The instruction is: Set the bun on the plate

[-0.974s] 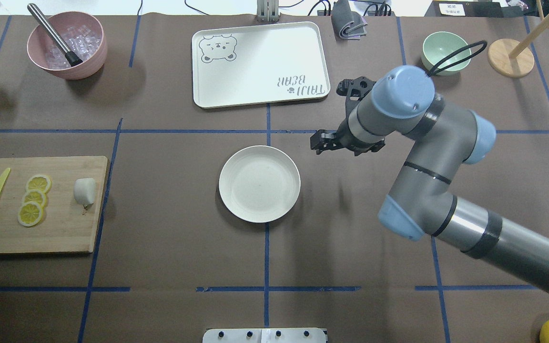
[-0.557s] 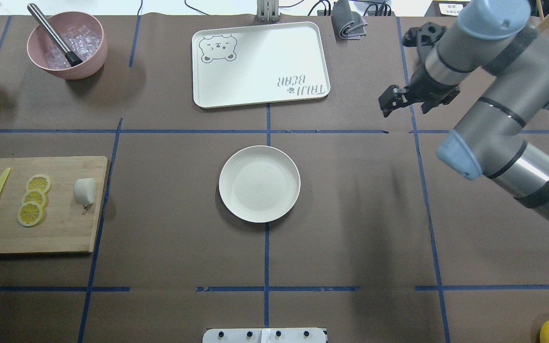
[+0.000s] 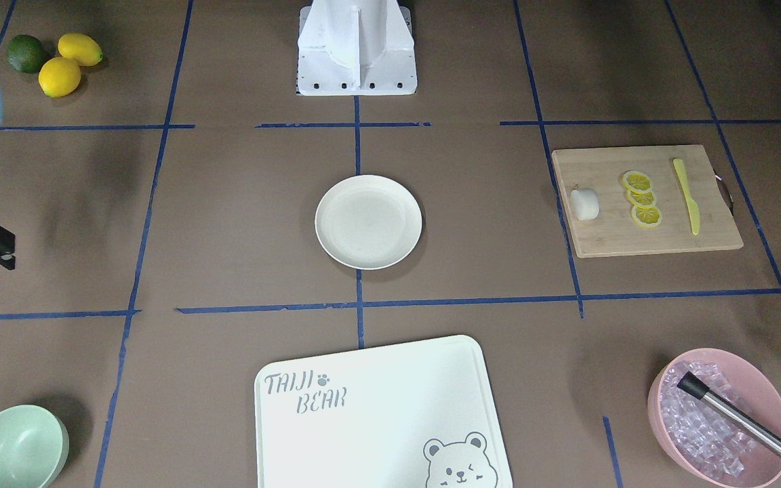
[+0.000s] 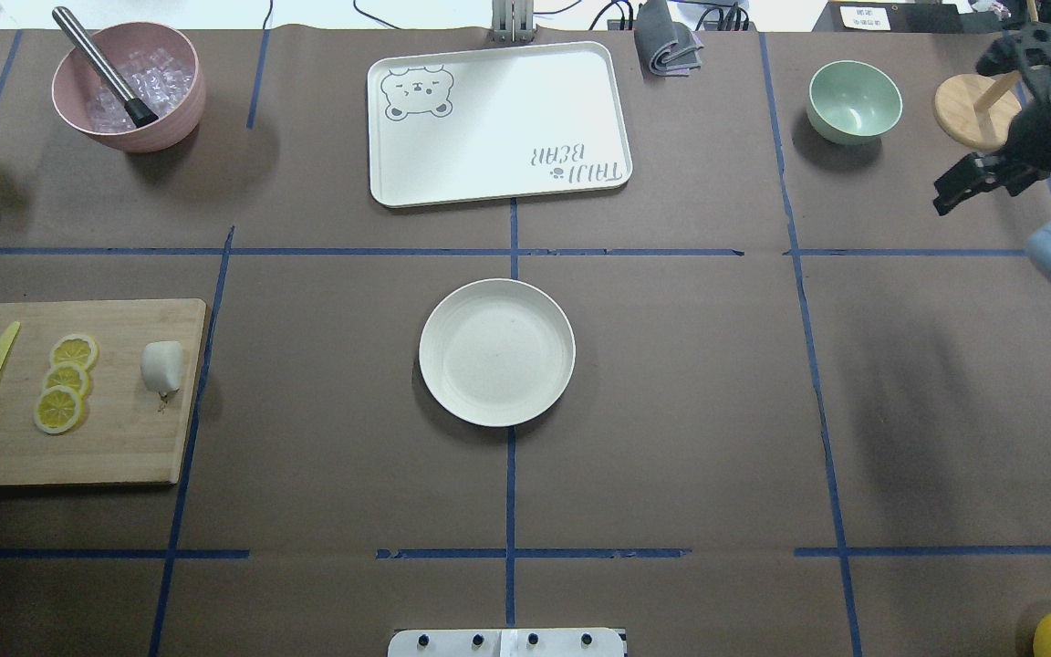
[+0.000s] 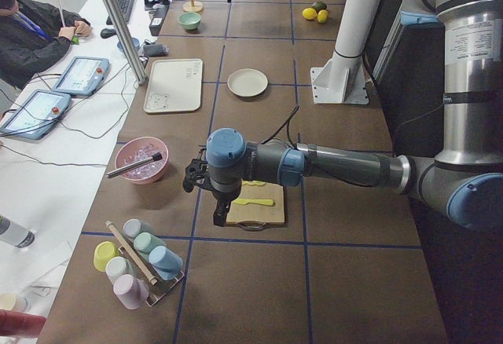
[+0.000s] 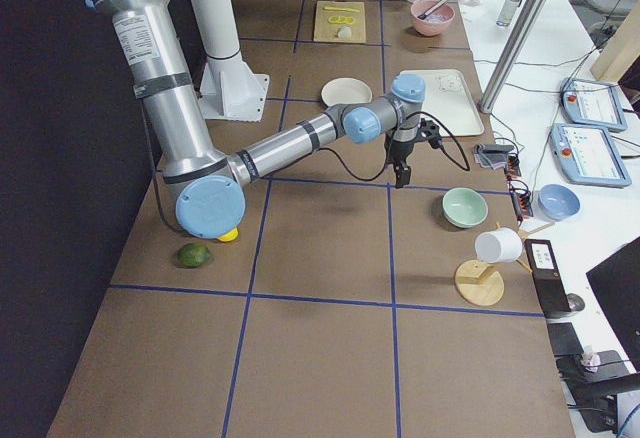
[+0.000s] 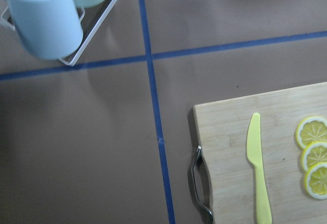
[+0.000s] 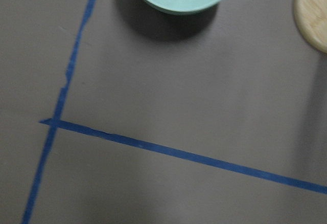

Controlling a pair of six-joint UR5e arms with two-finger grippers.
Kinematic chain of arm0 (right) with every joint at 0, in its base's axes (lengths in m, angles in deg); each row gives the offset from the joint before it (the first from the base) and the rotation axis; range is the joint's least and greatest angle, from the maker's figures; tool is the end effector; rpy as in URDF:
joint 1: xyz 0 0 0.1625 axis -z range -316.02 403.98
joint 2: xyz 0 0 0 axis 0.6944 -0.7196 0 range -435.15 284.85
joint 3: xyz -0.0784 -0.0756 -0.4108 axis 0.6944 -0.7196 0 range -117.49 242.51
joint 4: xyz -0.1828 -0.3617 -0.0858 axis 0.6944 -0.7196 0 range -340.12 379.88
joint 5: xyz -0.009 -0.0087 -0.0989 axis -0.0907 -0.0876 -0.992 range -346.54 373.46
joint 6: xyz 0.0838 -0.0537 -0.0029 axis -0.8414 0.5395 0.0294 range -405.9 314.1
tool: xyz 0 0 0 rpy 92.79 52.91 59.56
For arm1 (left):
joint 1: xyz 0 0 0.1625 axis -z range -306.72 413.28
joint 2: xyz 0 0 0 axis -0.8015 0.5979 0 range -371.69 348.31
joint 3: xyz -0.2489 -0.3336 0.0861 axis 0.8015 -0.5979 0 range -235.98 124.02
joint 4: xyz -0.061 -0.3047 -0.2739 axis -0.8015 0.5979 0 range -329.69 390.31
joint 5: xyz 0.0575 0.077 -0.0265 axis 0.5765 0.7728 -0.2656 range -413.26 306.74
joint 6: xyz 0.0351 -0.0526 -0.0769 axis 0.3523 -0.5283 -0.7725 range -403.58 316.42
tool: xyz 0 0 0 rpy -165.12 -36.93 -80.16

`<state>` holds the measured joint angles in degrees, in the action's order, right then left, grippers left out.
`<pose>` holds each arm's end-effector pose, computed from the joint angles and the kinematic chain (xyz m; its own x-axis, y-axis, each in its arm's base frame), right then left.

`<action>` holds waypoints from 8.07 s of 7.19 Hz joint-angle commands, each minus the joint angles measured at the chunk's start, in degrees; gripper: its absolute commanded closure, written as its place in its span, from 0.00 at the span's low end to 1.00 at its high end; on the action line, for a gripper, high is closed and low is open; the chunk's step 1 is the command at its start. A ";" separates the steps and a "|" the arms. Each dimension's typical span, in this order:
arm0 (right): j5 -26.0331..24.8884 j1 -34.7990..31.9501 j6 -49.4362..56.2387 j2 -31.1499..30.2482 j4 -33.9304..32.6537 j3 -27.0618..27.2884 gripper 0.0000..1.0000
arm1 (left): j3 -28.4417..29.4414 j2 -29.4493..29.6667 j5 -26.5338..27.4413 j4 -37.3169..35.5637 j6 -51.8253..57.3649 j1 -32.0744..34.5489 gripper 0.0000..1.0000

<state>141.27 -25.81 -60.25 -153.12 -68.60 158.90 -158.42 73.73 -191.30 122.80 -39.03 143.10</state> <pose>-0.1330 -0.5704 0.4942 0.7288 -0.2357 0.6429 0.1486 0.9710 0.1875 -0.0578 -0.4648 0.5801 0.6658 0.2134 -0.7150 -0.0561 0.9698 0.2372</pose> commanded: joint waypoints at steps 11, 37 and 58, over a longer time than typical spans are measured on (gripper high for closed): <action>3.06 -18.28 18.75 -19.15 0.85 2.40 0.00 | -4.70 13.71 15.85 8.15 -56.03 -40.92 0.00; 2.97 -18.19 18.74 -18.00 0.94 2.14 0.00 | 27.92 58.72 31.34 0.42 -86.82 -62.76 0.34; 2.71 -18.19 18.83 -19.50 0.85 1.87 0.00 | 4.35 -6.67 1.72 1.03 -3.68 -2.02 0.00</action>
<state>143.90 -44.00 -41.31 -172.60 -67.81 160.69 -154.61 67.08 -189.75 124.04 -42.68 140.97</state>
